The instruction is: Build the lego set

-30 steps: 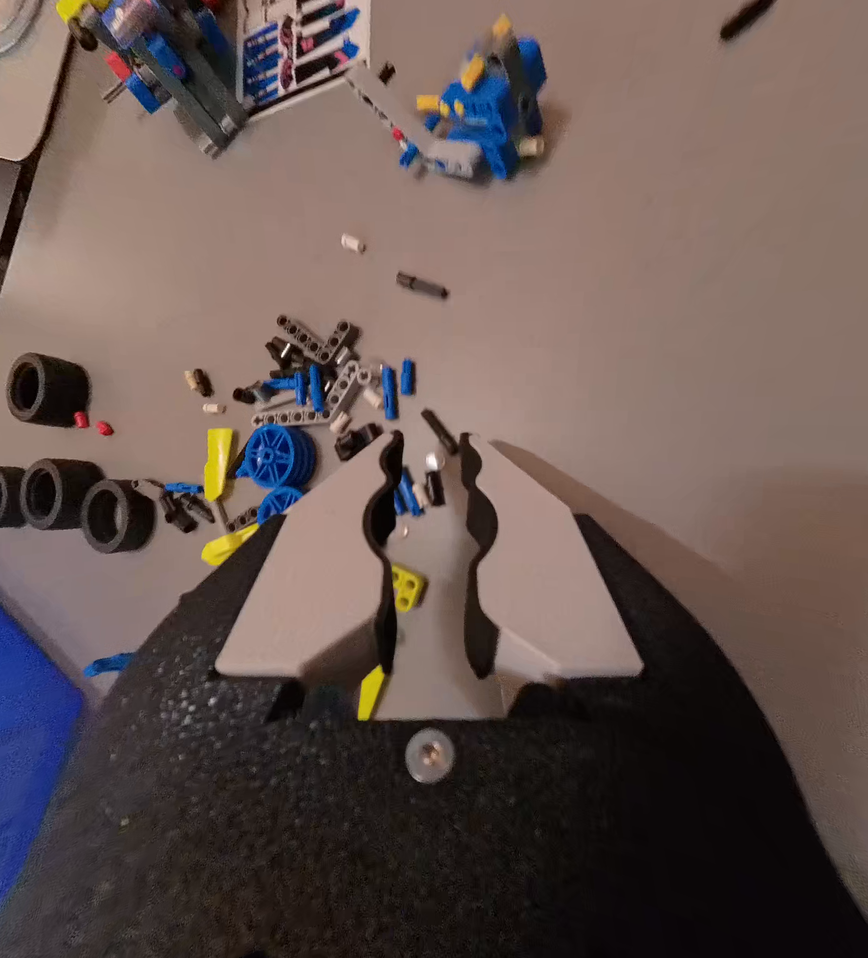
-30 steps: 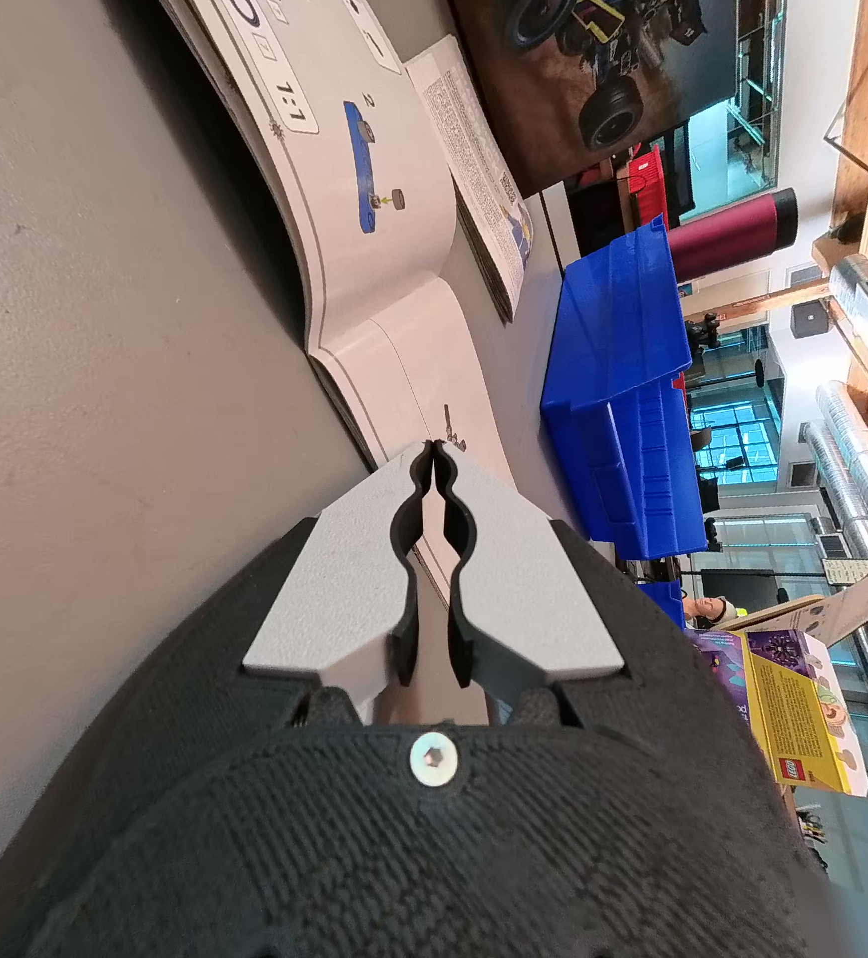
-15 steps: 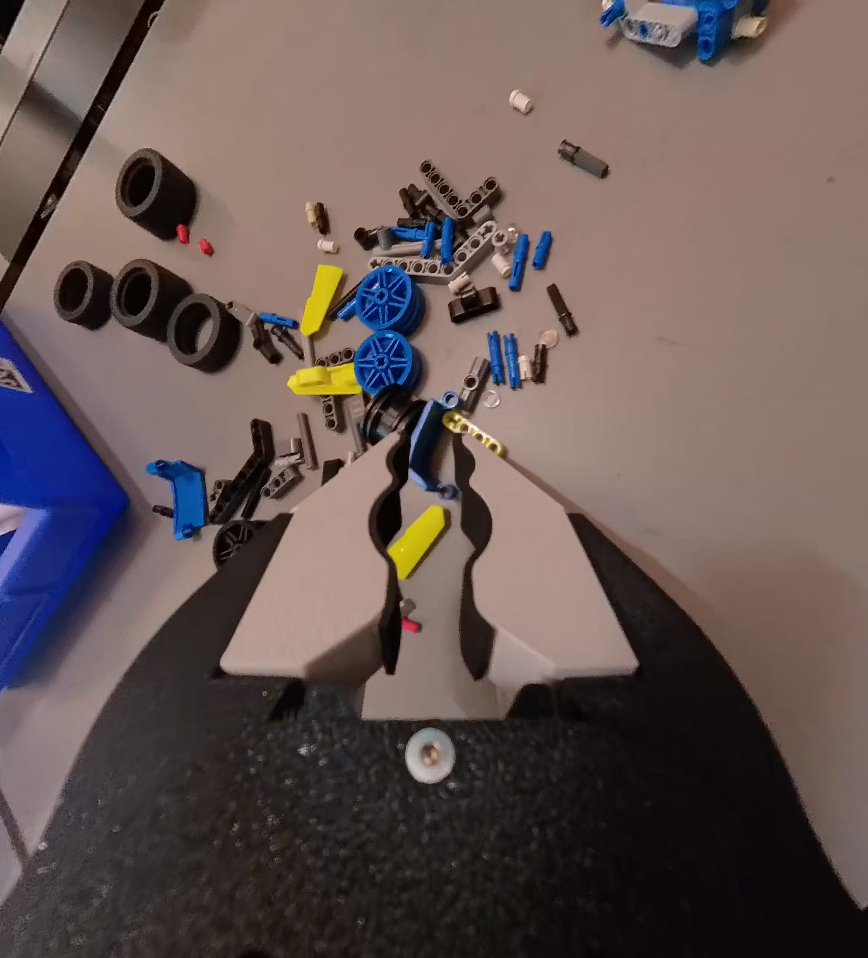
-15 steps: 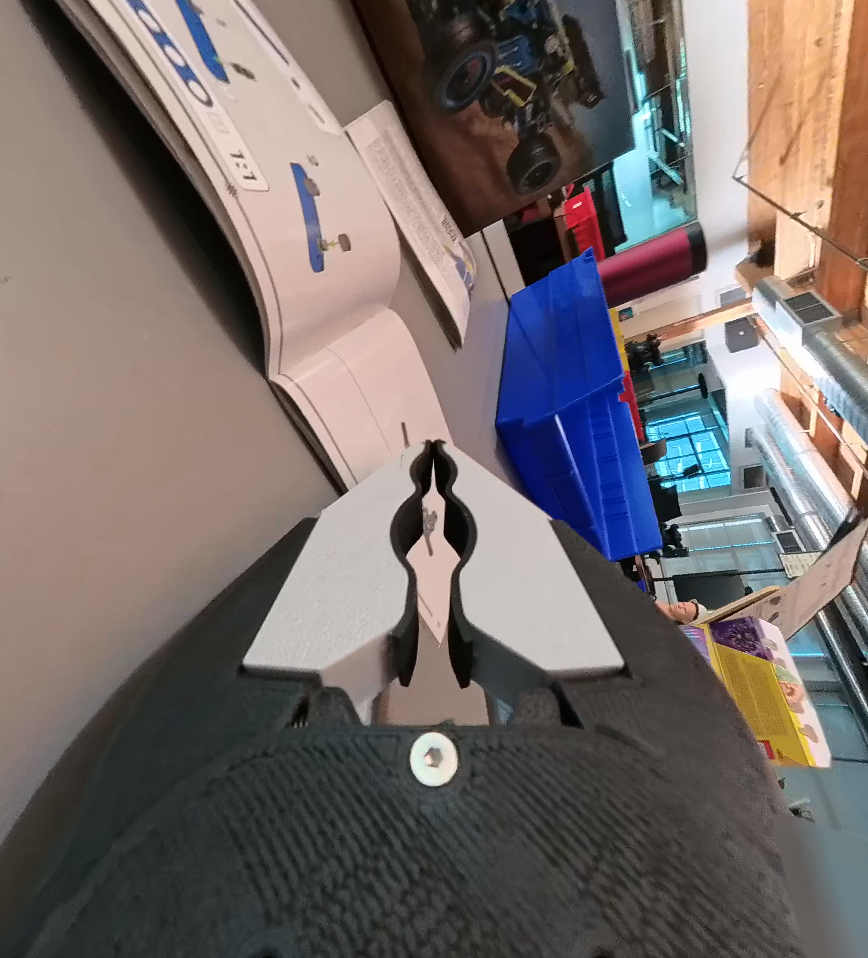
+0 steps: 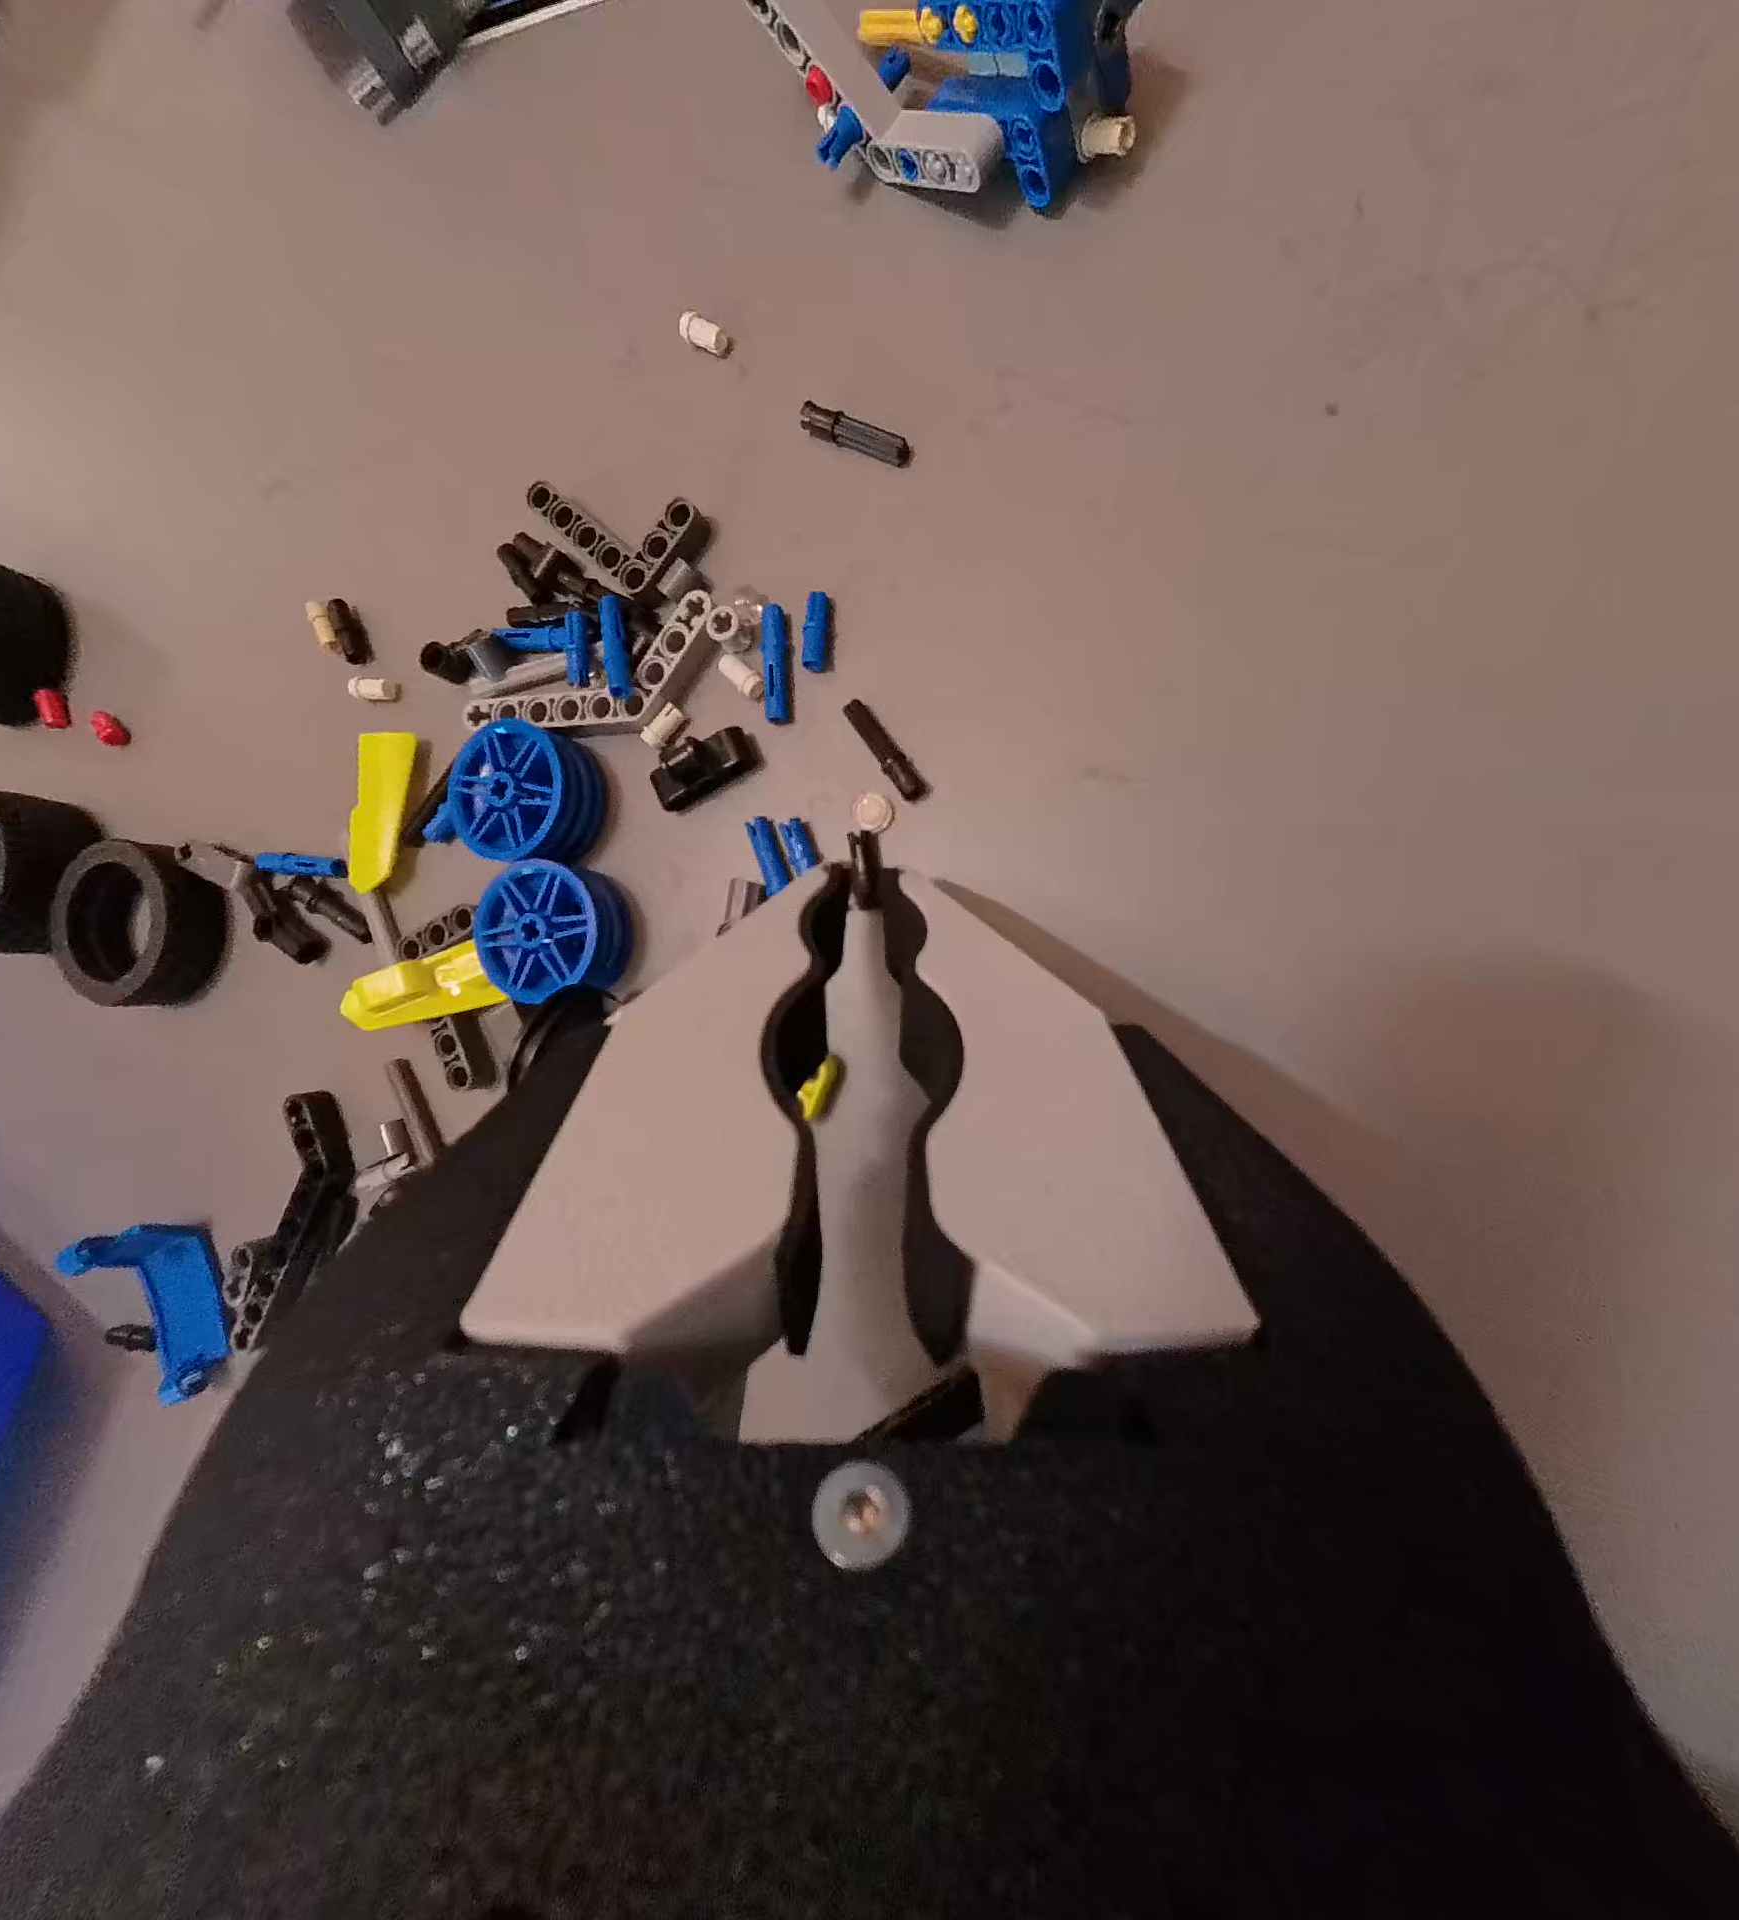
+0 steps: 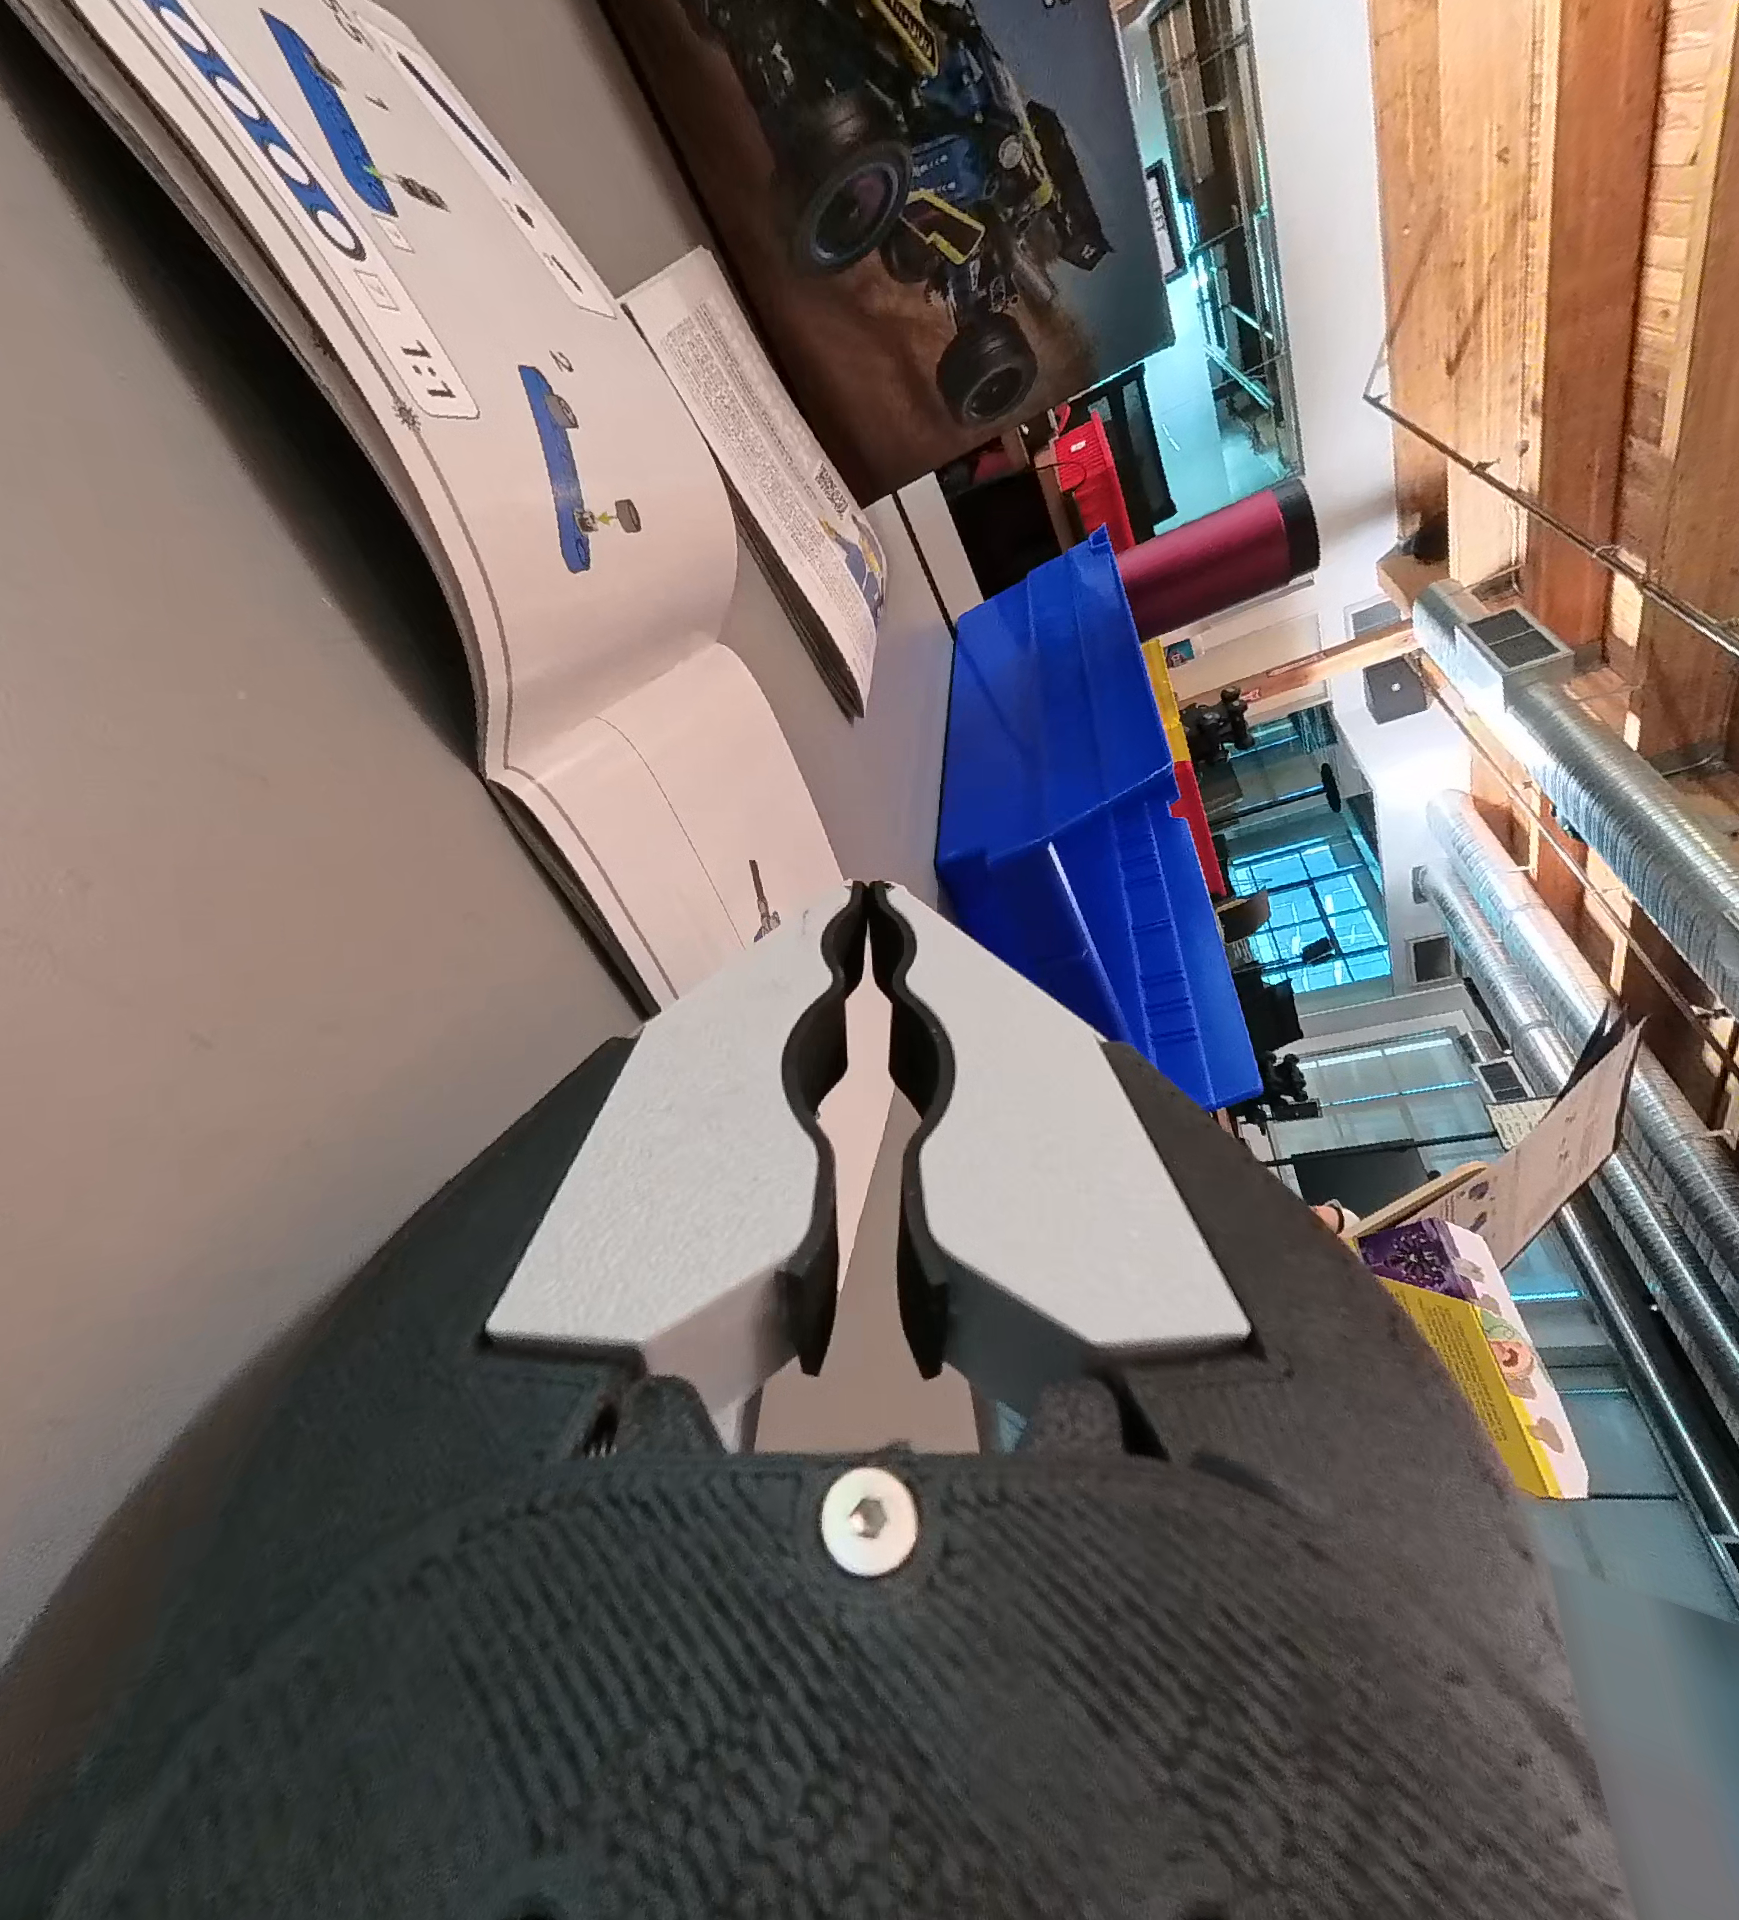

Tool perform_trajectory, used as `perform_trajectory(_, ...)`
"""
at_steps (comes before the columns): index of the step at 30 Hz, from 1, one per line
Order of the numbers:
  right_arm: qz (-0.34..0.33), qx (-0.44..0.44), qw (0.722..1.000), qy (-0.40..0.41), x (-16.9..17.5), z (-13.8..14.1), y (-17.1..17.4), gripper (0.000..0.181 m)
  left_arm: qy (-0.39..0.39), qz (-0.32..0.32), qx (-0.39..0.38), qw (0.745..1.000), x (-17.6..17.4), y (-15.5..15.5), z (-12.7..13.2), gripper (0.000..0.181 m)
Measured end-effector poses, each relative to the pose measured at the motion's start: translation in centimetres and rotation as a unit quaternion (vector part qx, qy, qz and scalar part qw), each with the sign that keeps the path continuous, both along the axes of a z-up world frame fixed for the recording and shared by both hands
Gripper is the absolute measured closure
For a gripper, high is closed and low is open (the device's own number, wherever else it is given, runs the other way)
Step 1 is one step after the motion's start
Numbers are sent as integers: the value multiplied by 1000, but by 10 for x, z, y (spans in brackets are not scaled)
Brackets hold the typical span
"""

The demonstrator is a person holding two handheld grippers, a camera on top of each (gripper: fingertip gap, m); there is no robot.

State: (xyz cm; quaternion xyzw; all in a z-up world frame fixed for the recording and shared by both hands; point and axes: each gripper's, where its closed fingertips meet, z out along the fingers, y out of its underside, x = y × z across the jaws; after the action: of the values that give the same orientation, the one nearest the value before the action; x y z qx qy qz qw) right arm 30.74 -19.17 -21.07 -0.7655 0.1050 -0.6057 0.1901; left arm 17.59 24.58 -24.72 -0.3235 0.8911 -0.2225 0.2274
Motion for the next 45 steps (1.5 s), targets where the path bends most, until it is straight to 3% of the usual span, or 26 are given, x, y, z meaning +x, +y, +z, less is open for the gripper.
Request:
perform_trajectory(6, 1, -4, 1000, 6, 0, -3, 1, 181, 6, 4, 10, 1000, 1, -2, -9, 178)
perform_trajectory(10, 2, -5, 1000, 8, 0, -3, 1, 181, -9, 7, 18, 1000, 0, -7, -1, 180)
perform_trajectory(12, 2, -6, 1000, 10, 1, -4, 1, 181, -28, -8, -17, 999, 0, -33, 11, 180)
perform_trajectory(14, 2, -8, 1000, 11, 1, -5, 1, 181, -57, -59, -65, 995, 0, -82, 22, 180)
perform_trajectory(16, 2, -10, 1000, 13, 1, -6, 2, 181, -81, -114, -79, 987, 0, -130, 21, 180)
perform_trajectory(18, 3, -10, 1000, 12, 1, -6, 2, 181, -91, -146, -63, 983, 4, -158, 11, 180)
perform_trajectory(26, 5, -9, 1000, 11, 0, -5, 2, 181, -63, -166, -51, 983, 13, -177, -8, 178)
perform_trajectory(30, 4, -11, 1000, 11, 0, -6, 2, 181, -66, -152, -72, 984, 11, -172, -2, 171)
perform_trajectory(34, 2, -10, 1000, 11, 1, -5, 1, 181, -93, -119, -111, 982, 14, -153, 19, 170)
perform_trajectory(37, 0, -11, 1000, 12, 1, -6, 1, 181, -125, -54, -113, 984, 27, -111, 38, 172)
perform_trajectory(40, -1, -13, 1000, 14, 2, -7, 1, 181, -143, 42, -85, 985, 49, -46, 47, 175)
perform_trajectory(43, -1, -14, 1000, 16, 2, -8, 1, 181, -89, 101, -66, 989, 71, 9, 33, 174)
perform_trajectory(45, -2, -16, 1000, 17, 2, -8, 0, 181, -42, 118, -68, 990, 82, 28, 19, 170)
